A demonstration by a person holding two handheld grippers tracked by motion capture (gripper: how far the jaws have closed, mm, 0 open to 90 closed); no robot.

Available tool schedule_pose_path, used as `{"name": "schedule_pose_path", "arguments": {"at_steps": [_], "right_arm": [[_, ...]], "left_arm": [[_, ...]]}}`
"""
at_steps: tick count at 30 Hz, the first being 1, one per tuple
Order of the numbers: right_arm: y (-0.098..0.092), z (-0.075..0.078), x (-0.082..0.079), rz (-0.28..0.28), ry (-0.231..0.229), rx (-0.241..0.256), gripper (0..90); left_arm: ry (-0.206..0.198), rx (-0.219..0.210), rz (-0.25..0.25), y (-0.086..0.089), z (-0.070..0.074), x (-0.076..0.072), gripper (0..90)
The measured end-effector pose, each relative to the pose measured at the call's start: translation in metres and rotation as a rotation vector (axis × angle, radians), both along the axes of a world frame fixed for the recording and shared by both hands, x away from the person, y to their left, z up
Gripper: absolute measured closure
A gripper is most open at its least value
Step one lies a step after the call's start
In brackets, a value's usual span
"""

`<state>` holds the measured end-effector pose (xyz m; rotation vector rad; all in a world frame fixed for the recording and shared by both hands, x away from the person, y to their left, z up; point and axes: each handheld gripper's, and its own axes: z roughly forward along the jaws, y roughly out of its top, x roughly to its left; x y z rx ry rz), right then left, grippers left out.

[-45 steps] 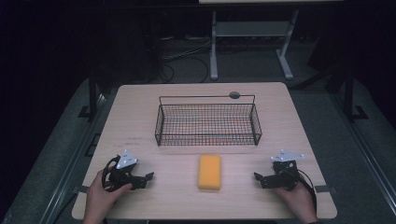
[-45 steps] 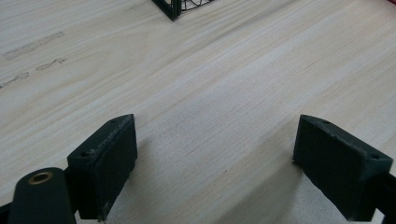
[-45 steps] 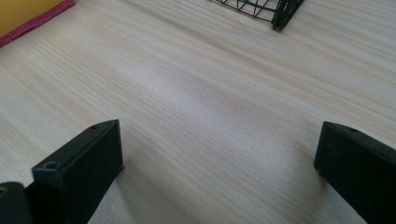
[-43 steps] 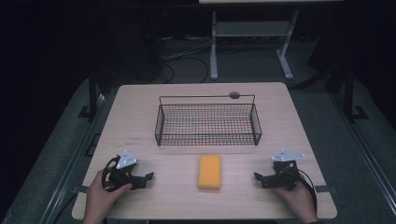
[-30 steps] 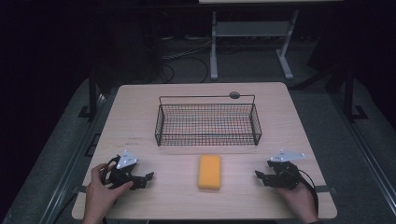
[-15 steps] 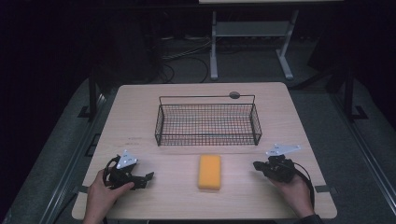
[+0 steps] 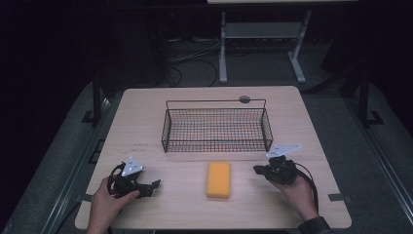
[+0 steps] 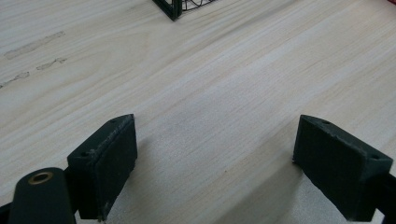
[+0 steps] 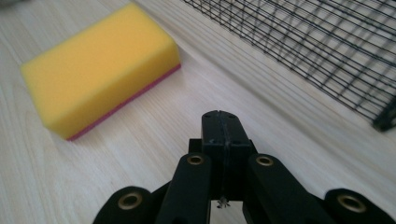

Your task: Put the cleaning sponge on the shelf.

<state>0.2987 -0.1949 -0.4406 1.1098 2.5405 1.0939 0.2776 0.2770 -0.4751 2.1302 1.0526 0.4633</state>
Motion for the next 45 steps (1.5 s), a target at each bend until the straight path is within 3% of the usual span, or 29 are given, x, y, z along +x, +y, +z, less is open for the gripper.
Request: {"name": "schedule_pose_path", "arguments": {"at_steps": [21, 45], "right_arm": [[0.046, -0.003, 0.024, 0.07, 0.023, -0.012, 89.5], [0.078, -0.01, 0.038, 0.108, 0.041, -0.021, 89.5]], "left_arm": [[0.0, -0.001, 0.003, 0.0, 0.0, 0.0, 12.9], [0.001, -0.001, 0.003, 0.0, 0.0, 0.0, 12.9]]}}
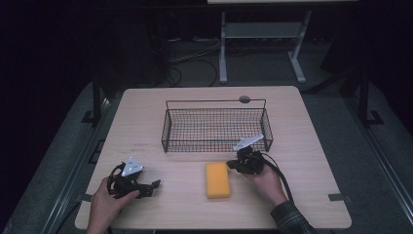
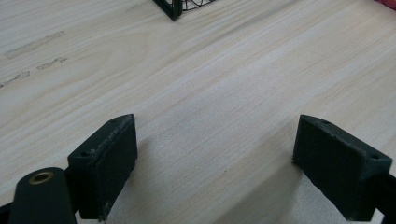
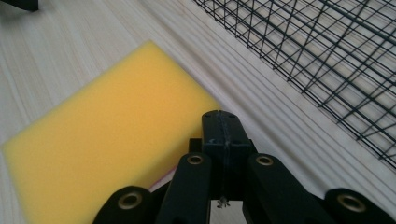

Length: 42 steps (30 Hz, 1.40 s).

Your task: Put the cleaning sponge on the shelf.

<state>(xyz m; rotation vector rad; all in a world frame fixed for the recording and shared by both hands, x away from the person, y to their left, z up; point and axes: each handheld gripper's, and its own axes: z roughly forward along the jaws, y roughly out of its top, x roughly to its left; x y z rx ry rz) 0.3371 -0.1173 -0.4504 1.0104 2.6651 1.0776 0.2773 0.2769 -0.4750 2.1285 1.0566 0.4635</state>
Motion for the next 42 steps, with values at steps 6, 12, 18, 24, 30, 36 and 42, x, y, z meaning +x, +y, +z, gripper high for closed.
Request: {"name": "schedule_pose_path", "arguments": {"at_steps": [6, 12, 18, 24, 30, 36, 42], "right_arm": [[0.005, 0.0, 0.0, 0.014, -0.003, 0.001, 89.5], [0.01, 0.0, 0.0, 0.025, 0.003, 0.008, 89.5], [0.014, 0.001, -0.001, 0.036, 0.004, 0.011, 89.5], [0.019, 0.002, -0.003, 0.062, 0.004, 0.014, 89.5], [0.025, 0.003, -0.006, 0.088, 0.002, 0.011, 89.5], [0.03, 0.004, -0.009, 0.11, 0.003, 0.015, 89.5], [0.036, 0.004, -0.012, 0.136, 0.005, 0.014, 89.5]], "left_arm": [[0.0, 0.0, 0.0, 0.0, 0.0, 0.0, 12.9], [0.0, 0.001, 0.0, 0.0, 0.0, 0.0, 12.9], [0.0, 0.0, 0.0, 0.0, 0.0, 0.0, 12.9], [0.0, 0.0, 0.0, 0.0, 0.0, 0.0, 12.9], [0.0, 0.0, 0.0, 0.0, 0.0, 0.0, 12.9], [0.0, 0.0, 0.0, 0.0, 0.0, 0.0, 12.9], [-0.001, -0.001, 0.0, 0.0, 0.0, 0.0, 12.9]]}}
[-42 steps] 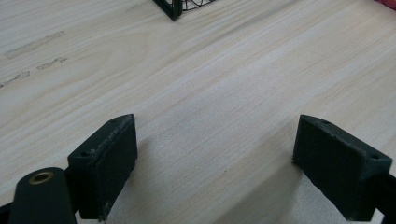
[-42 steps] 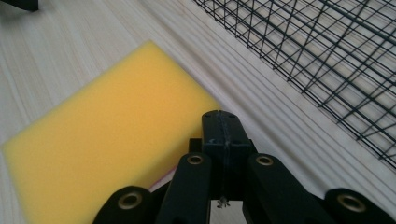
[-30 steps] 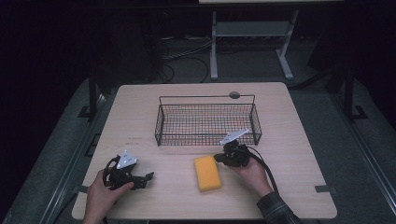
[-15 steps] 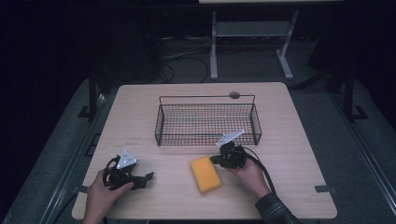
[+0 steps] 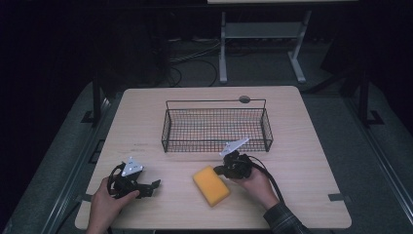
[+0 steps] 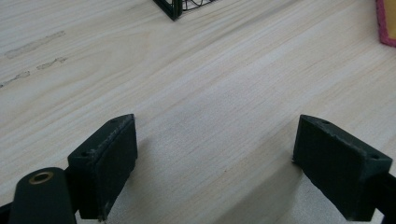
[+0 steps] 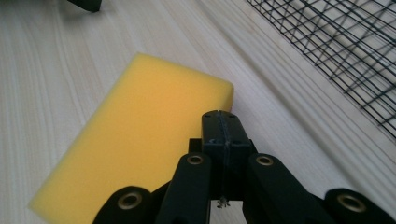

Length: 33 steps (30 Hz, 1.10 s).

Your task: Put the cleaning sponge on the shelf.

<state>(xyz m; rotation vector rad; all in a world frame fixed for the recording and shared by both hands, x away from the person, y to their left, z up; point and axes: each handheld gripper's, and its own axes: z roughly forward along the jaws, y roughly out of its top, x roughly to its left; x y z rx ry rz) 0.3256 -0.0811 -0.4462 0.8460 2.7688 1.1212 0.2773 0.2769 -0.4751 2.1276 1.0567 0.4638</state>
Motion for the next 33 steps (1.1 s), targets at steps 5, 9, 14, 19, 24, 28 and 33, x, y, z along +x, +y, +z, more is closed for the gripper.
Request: {"name": "schedule_pose_path", "arguments": {"at_steps": [5, 9, 14, 19, 24, 28, 33], "right_arm": [[0.007, 0.001, -0.002, 0.02, -0.001, 0.001, 89.5], [0.011, 0.001, -0.004, 0.038, 0.002, 0.001, 89.4], [0.016, 0.001, -0.006, 0.047, 0.003, -0.005, 86.8], [0.01, 0.006, -0.005, 0.011, 0.013, -0.004, 73.7], [0.006, 0.012, -0.006, -0.016, 0.008, -0.006, 63.0], [0.006, 0.019, -0.014, -0.02, 0.018, -0.007, 44.5], [0.011, 0.021, -0.023, -0.011, 0.023, -0.028, 34.9]], "left_arm": [[0.0, 0.001, 0.0, 0.0, 0.0, 0.0, 12.9], [0.0, 0.001, -0.001, 0.0, 0.0, 0.0, 12.9], [0.0, 0.001, -0.001, 0.0, 0.0, 0.0, 12.9], [0.0, 0.0, -0.001, 0.0, 0.0, 0.0, 12.9], [0.0, 0.0, -0.001, 0.0, 0.0, 0.0, 12.9], [0.0, -0.003, 0.002, 0.0, 0.0, 0.0, 12.9], [-0.001, -0.003, 0.002, 0.0, 0.0, 0.0, 12.9]]}}
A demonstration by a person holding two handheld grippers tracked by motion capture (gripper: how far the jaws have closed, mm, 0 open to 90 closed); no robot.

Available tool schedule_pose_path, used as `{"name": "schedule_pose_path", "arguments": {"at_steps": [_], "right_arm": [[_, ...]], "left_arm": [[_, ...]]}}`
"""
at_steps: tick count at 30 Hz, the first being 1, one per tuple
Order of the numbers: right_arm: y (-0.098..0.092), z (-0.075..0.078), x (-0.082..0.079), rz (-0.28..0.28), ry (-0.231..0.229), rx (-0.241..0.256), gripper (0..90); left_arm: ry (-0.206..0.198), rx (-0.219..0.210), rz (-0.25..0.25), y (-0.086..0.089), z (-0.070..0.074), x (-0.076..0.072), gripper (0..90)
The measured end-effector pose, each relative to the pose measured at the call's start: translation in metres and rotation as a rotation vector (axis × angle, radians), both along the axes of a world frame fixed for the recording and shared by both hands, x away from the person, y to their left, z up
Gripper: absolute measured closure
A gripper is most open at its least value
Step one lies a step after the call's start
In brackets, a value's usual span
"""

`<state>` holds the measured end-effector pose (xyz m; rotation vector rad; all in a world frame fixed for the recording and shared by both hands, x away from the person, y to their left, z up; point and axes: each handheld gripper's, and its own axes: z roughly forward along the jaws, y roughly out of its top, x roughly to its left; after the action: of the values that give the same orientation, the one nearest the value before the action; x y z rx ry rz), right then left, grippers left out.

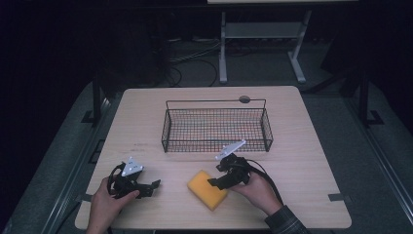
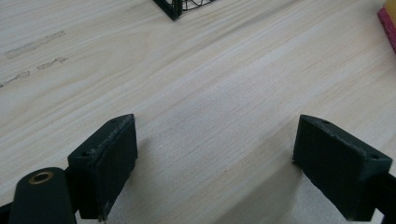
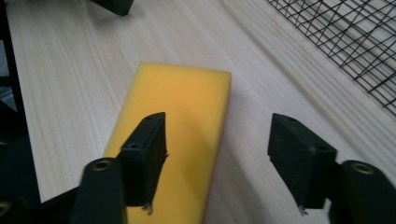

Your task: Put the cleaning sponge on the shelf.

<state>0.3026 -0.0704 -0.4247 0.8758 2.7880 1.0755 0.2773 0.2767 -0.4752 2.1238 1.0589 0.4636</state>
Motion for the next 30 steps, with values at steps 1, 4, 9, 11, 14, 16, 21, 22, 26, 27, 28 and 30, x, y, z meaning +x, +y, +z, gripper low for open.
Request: {"name": "schedule_pose_path", "arguments": {"at_steps": [1, 4, 9, 11, 14, 16, 21, 22, 26, 27, 28, 30], "right_arm": [[0.002, 0.0, -0.003, 0.003, 0.0, -0.01, 30.3], [0.007, 0.0, -0.007, -0.004, 0.0, -0.026, 21.5], [0.016, -0.002, -0.013, 0.009, -0.001, -0.04, 14.7], [0.019, -0.004, -0.015, 0.021, 0.0, -0.047, 14.4], [0.023, -0.006, -0.017, 0.034, -0.001, -0.056, 14.2], [0.026, -0.008, -0.018, 0.039, 0.0, -0.072, 14.2], [0.026, -0.008, -0.018, 0.031, -0.024, -0.077, 14.7], [0.025, -0.007, -0.019, 0.031, -0.024, -0.075, 14.7], [0.025, -0.002, -0.024, 0.042, -0.024, -0.06, 15.8], [0.025, -0.001, -0.026, 0.052, -0.024, -0.055, 16.7], [0.026, -0.001, -0.027, 0.054, -0.026, -0.053, 16.7], [0.027, -0.001, -0.028, 0.054, -0.028, -0.054, 16.6]], "left_arm": [[0.0, 0.0, 0.0, 0.0, 0.0, 0.0, 12.9], [0.0, 0.001, 0.0, 0.0, 0.0, 0.0, 12.9], [0.001, 0.003, -0.002, 0.0, 0.0, 0.0, 12.9], [0.001, 0.003, -0.003, 0.0, 0.0, 0.0, 12.9], [0.001, 0.004, -0.003, 0.0, 0.0, 0.0, 12.9], [0.001, 0.004, -0.003, 0.0, 0.0, 0.0, 12.9], [0.001, 0.003, -0.003, 0.0, 0.0, 0.0, 12.9], [0.001, 0.004, -0.003, 0.0, 0.0, 0.0, 12.9], [0.001, 0.004, -0.003, 0.0, 0.0, 0.0, 12.9], [0.001, 0.004, -0.003, 0.0, 0.0, 0.0, 12.9], [0.001, 0.004, -0.003, 0.0, 0.0, 0.0, 12.9], [0.001, 0.004, -0.003, 0.0, 0.0, 0.0, 12.9]]}}
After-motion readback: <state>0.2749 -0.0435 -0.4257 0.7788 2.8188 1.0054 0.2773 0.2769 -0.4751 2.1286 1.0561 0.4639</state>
